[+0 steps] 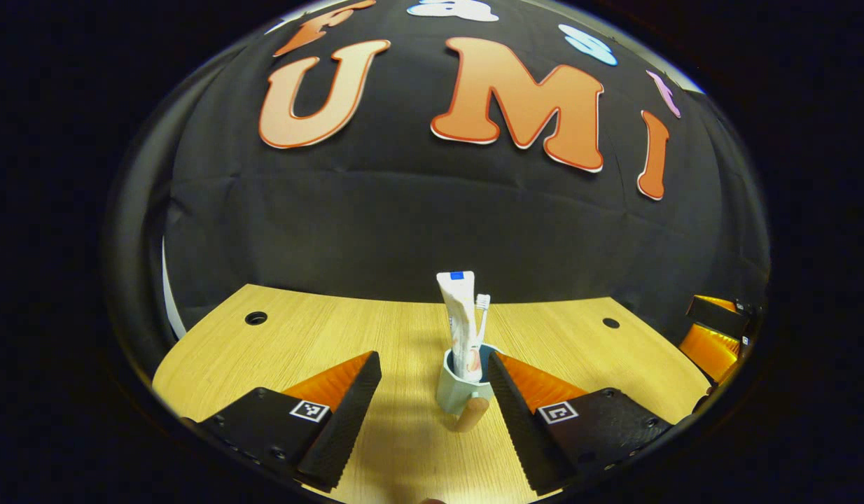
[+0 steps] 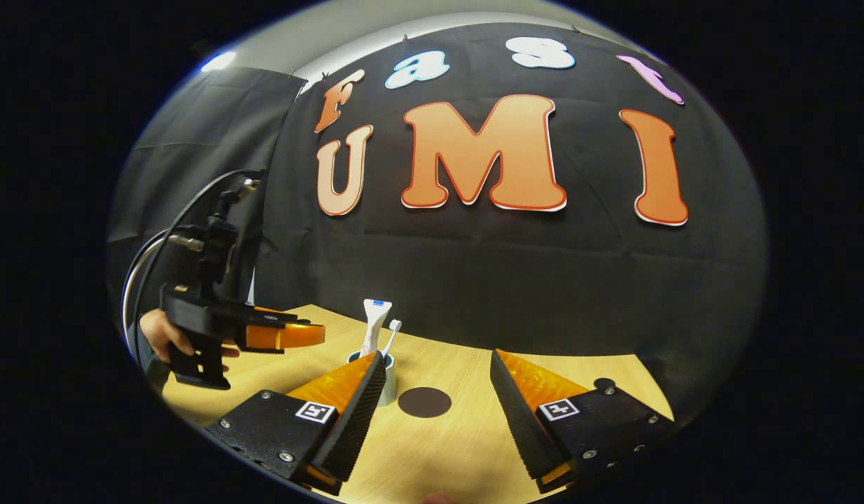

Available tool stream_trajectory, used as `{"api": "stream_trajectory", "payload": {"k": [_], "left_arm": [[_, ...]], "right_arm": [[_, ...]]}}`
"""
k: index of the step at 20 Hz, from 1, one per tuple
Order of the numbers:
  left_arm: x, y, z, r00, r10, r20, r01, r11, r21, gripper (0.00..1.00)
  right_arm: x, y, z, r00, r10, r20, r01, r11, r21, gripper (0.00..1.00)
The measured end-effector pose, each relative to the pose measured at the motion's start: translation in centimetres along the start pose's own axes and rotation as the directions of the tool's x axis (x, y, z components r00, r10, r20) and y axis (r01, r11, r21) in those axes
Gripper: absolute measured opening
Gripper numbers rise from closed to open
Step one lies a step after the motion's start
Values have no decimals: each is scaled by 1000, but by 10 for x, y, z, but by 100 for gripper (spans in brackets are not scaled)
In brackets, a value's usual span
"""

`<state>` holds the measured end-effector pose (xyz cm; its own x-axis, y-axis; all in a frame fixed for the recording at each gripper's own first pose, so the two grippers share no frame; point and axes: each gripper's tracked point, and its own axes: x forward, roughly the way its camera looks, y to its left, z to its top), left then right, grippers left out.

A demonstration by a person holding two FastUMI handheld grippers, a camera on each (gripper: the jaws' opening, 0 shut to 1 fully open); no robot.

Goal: Put the toothbrush and toothpaste on the desktop into the cup, then pick up the cup and place it on the coaster on the desktop.

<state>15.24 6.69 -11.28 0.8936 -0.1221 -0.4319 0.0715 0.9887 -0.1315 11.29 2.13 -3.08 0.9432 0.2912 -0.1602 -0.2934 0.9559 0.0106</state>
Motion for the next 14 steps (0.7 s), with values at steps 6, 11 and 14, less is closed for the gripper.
{"api": "stream_trajectory", "payload": {"k": [6,11,14], "left_arm": [[14,-35,-8,962,-103,-254,104,994,-10,92],[28,-46,-33,898,-118,-423,127,992,-8,93],[30,-52,-52,852,-105,-513,124,992,4,94]], "right_arm": [[-52,-32,10,999,-44,23,44,999,32,90],[-90,-43,13,996,-60,63,57,997,51,90],[-107,-48,9,995,-70,71,67,997,50,90]]}}
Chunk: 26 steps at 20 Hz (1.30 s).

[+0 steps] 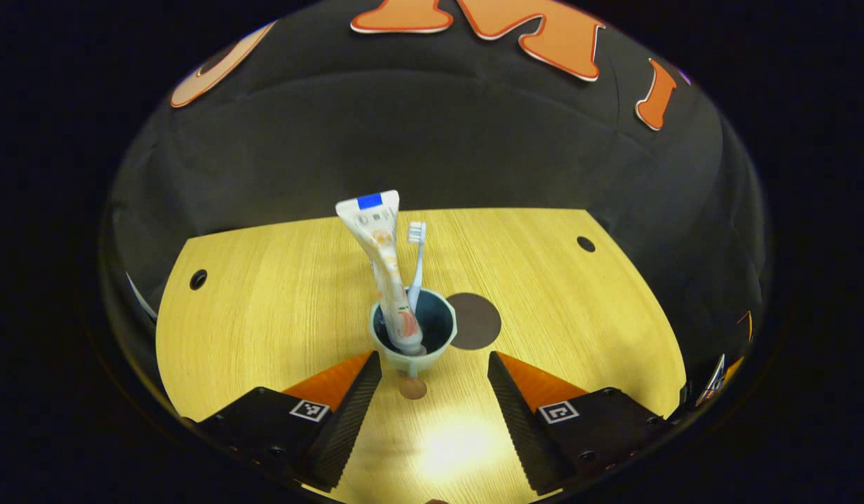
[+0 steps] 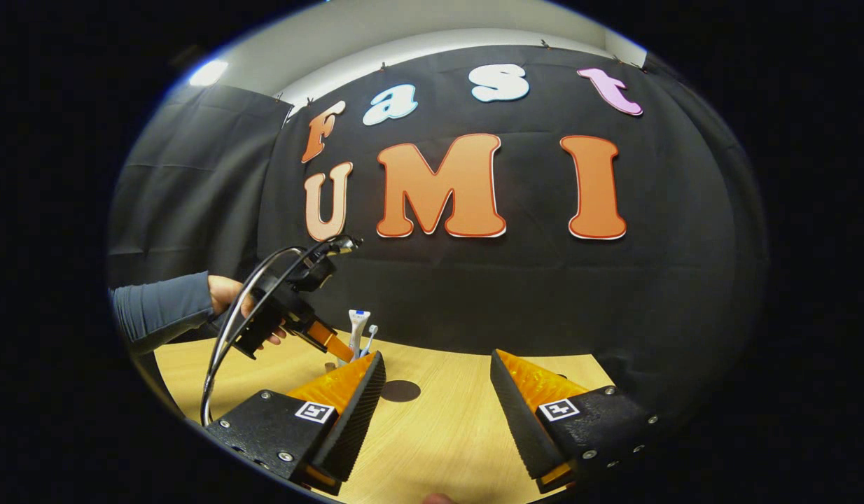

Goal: Put the toothbrush and toothpaste on the desktop into the cup, then pick up the cup and place it on the coaster on the desktop.

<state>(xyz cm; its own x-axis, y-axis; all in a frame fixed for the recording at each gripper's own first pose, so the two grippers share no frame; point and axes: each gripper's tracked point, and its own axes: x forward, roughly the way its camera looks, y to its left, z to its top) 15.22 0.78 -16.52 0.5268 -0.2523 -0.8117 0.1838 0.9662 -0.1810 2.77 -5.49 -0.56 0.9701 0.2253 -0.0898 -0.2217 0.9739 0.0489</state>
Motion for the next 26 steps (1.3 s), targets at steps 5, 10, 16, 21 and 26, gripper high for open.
{"api": "stream_trajectory", "payload": {"k": [5,10,16,21,26], "left_arm": [[34,13,-23,987,80,-142,-77,997,28,88],[68,27,-42,966,127,-224,-120,992,43,83],[81,26,-45,962,147,-231,-140,989,43,28],[80,18,-35,961,186,-207,-181,983,42,24],[69,9,-22,968,189,-165,-186,982,34,24]], "right_arm": [[-21,-13,-9,1000,-29,-6,29,999,24,90],[-32,-23,-17,999,-47,-8,47,997,57,90],[-28,-28,-30,998,-54,-37,57,994,90,90],[-29,-25,-37,997,-55,-52,59,994,96,90],[-33,-22,-40,997,-46,-59,50,996,69,90]]}}
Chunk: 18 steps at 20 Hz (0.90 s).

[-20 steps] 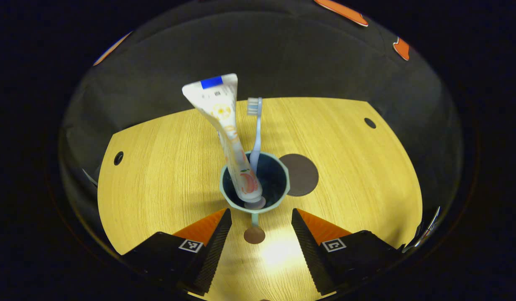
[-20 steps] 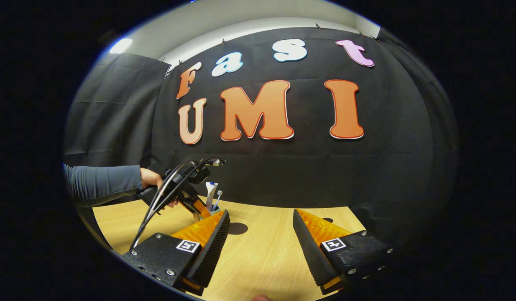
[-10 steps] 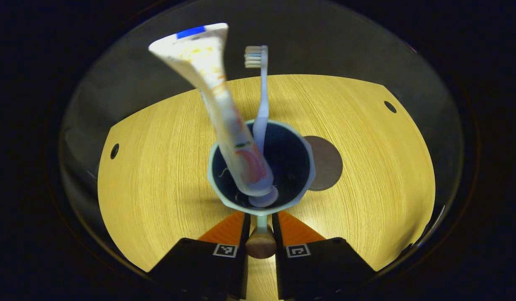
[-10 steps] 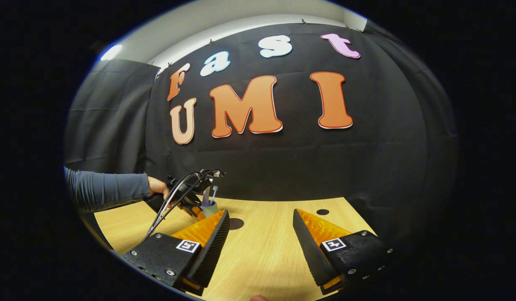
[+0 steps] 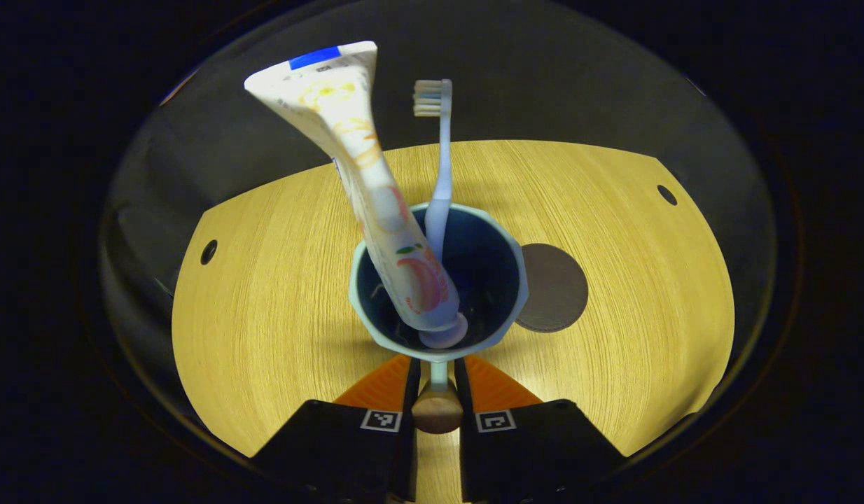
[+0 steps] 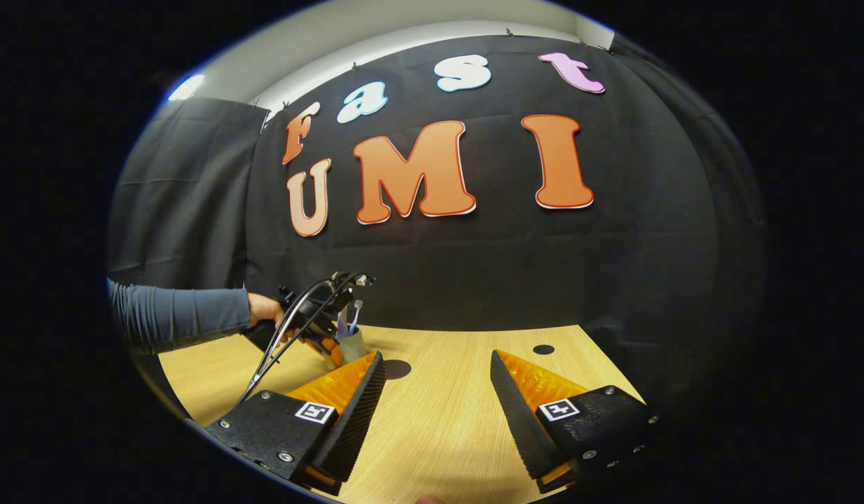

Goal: Put the toothbrush and toothpaste on the desktop into the cup, then pick up the cup and place it on the coaster on the desktop.

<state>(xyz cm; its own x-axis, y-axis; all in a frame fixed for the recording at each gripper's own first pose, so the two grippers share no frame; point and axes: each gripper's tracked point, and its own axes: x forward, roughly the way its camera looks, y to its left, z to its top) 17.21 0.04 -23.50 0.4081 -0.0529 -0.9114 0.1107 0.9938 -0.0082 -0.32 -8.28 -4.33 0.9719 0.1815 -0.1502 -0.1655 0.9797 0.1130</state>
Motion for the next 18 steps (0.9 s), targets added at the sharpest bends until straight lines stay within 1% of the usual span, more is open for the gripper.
{"api": "stream_trajectory", "payload": {"k": [5,6,7,10,13,16,18], "left_arm": [[-9,-10,7,999,-33,39,31,998,49,24],[-7,-13,7,998,-46,42,43,998,55,24],[-1,-6,6,998,-54,39,51,997,60,24],[0,-5,5,997,-72,27,69,995,74,24],[-5,-2,6,997,-77,10,76,993,90,24],[-7,1,5,997,-73,1,72,992,102,24],[-7,2,4,998,-67,-20,69,994,88,24]], "right_arm": [[-5,2,-1,1000,-2,2,2,1000,-21,90],[-7,1,-3,1000,-5,3,5,1000,-28,90],[-8,1,-3,1000,-8,1,8,999,-32,91],[-14,-1,-6,1000,-14,-6,14,999,-37,90],[-22,-6,-9,1000,-28,-5,27,998,-55,90],[-24,-9,-11,999,-31,-9,31,998,-49,90],[-25,-12,-15,999,-34,-16,34,999,-39,90]]}}
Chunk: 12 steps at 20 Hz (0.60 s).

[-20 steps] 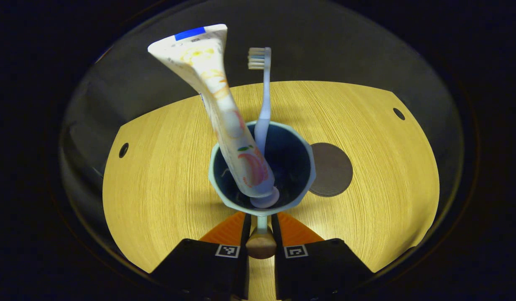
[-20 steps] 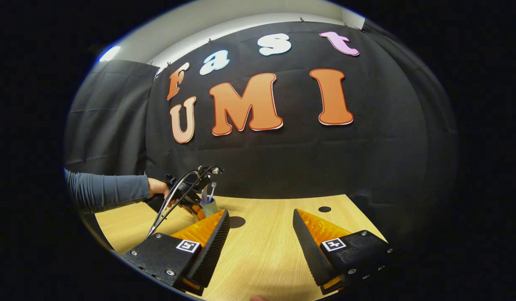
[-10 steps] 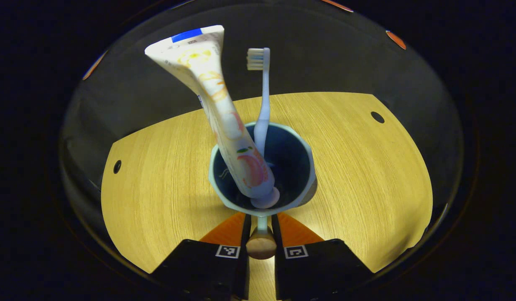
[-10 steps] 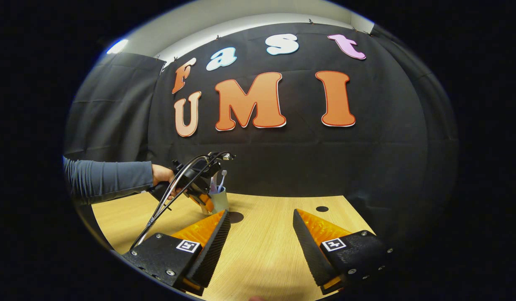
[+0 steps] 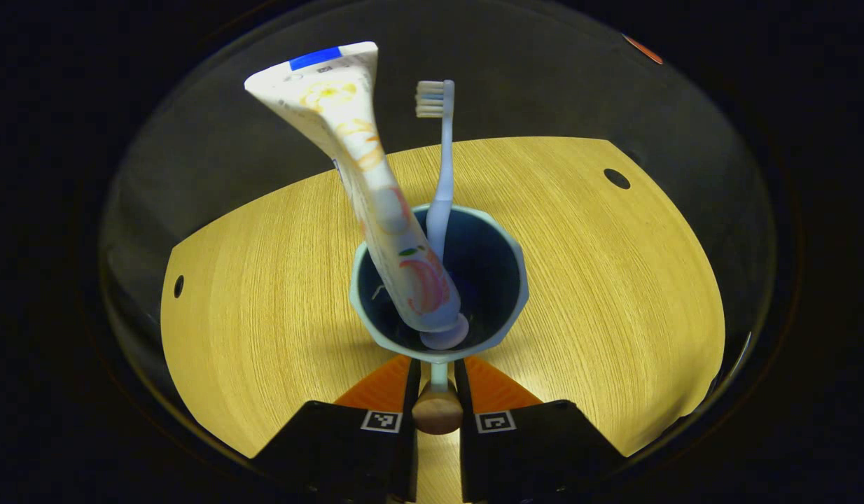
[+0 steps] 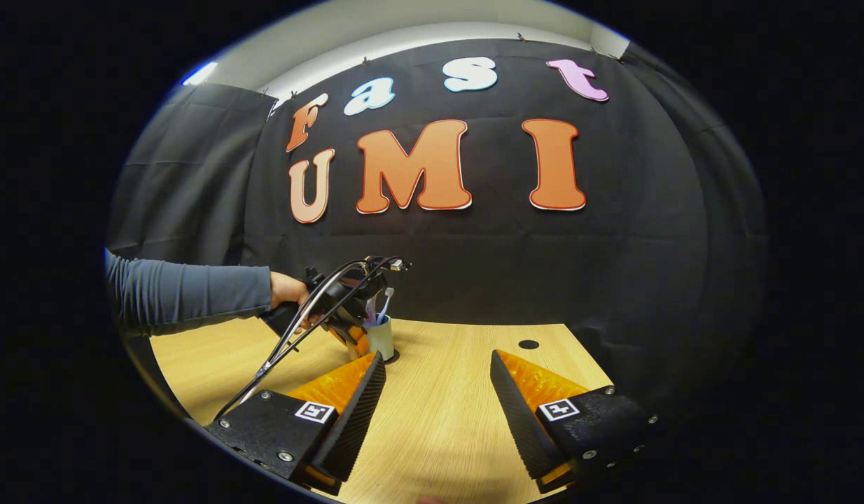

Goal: Put the toothbrush and toothpaste on the desktop into the cup, then pick up the cup and place it on the coaster on the desktop.

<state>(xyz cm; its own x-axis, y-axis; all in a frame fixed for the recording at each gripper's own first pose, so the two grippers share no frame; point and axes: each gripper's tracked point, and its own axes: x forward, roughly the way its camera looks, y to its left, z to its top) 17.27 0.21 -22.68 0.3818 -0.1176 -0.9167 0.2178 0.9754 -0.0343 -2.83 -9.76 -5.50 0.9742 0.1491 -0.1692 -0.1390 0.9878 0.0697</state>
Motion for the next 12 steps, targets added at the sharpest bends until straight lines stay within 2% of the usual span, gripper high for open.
{"api": "stream_trajectory", "payload": {"k": [1,3,6,10,12], "left_arm": [[-3,-6,1,1000,-7,-9,7,1000,-8,24],[-8,-9,9,999,-23,32,23,1000,4,36],[-26,-7,10,995,-12,94,11,1000,12,99],[-55,-1,7,979,9,202,-19,999,47,98],[-75,1,7,955,3,295,-24,997,68,98]], "right_arm": [[-1,-1,-2,1000,0,-2,0,1000,4,90],[-1,-3,-5,1000,-6,-6,6,1000,10,90],[1,-4,-11,1000,-11,-22,11,1000,25,90],[1,3,-3,1000,-23,-3,24,999,30,91],[2,5,1,999,-54,5,54,998,28,91]]}}
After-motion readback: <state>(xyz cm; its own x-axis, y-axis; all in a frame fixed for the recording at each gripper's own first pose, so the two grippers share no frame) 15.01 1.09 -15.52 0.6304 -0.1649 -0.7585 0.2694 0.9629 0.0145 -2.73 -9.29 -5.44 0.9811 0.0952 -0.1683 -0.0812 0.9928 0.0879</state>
